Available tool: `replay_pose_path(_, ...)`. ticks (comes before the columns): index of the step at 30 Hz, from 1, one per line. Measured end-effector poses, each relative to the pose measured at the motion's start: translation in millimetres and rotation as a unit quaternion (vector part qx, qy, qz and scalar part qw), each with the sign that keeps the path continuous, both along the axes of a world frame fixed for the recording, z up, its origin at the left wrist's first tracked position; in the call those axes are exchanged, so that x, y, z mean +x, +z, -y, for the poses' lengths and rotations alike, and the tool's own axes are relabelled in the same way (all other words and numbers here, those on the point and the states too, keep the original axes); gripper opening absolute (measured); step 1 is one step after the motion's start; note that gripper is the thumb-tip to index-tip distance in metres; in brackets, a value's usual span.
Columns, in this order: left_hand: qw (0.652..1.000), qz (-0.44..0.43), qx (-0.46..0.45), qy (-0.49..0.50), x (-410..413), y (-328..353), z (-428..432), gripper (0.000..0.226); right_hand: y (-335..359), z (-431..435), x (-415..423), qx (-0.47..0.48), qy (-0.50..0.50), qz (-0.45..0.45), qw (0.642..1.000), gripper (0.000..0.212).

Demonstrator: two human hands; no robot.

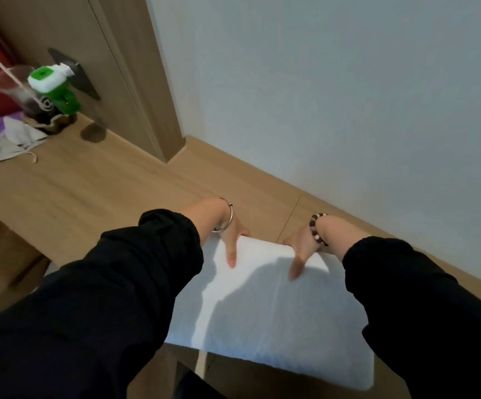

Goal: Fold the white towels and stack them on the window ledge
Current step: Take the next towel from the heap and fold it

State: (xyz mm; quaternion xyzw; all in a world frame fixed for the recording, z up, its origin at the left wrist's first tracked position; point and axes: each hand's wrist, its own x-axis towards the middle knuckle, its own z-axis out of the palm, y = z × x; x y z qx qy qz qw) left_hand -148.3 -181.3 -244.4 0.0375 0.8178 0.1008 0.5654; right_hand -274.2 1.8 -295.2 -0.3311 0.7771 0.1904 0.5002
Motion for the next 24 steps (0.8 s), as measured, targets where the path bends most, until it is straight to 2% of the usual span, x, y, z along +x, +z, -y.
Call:
replay_pose_path(2,0.999,-0.034,-0.015,0.014,11,-6,7,0.112,-18,3,-10,0.051,0.049,0.046,0.996,0.111)
replay_pose_path(3,0.998,-0.048,-0.040,0.010,21,-10,10,0.124,-30,4,-9,0.093,0.077,0.027,0.992,0.119)
replay_pose_path(4,0.998,-0.044,-0.051,0.020,32,-9,9,0.125,-20,4,0,0.060,0.084,0.039,0.994,0.117)
replay_pose_path(7,0.990,-0.014,-0.042,0.137,63,11,1,0.092,-2,6,21,0.002,0.100,0.054,0.994,0.100)
replay_pose_path(10,0.971,-0.091,-0.059,0.214,104,24,8,0.101,13,33,38,-0.048,0.103,0.028,0.993,0.097)
replay_pose_path(13,0.933,-0.123,-0.068,0.332,154,39,27,0.074,73,75,78,-0.119,0.181,-0.003,0.976,0.079)
replay_pose_path(15,0.905,-0.171,-0.093,0.378,185,58,42,0.063,114,101,110,-0.170,0.223,-0.022,0.960,0.067)
replay_pose_path(17,0.885,-0.225,-0.134,0.385,220,81,54,0.053,141,132,142,-0.201,0.259,-0.057,0.943,0.050)
replay_pose_path(19,0.862,-0.265,-0.181,0.393,264,101,68,0.048,158,165,181,-0.237,0.304,-0.091,0.918,0.041)
replay_pose_path(24,0.774,-0.344,-0.282,0.451,408,123,108,0.062,185,248,307,-0.362,0.415,-0.135,0.823,0.052)
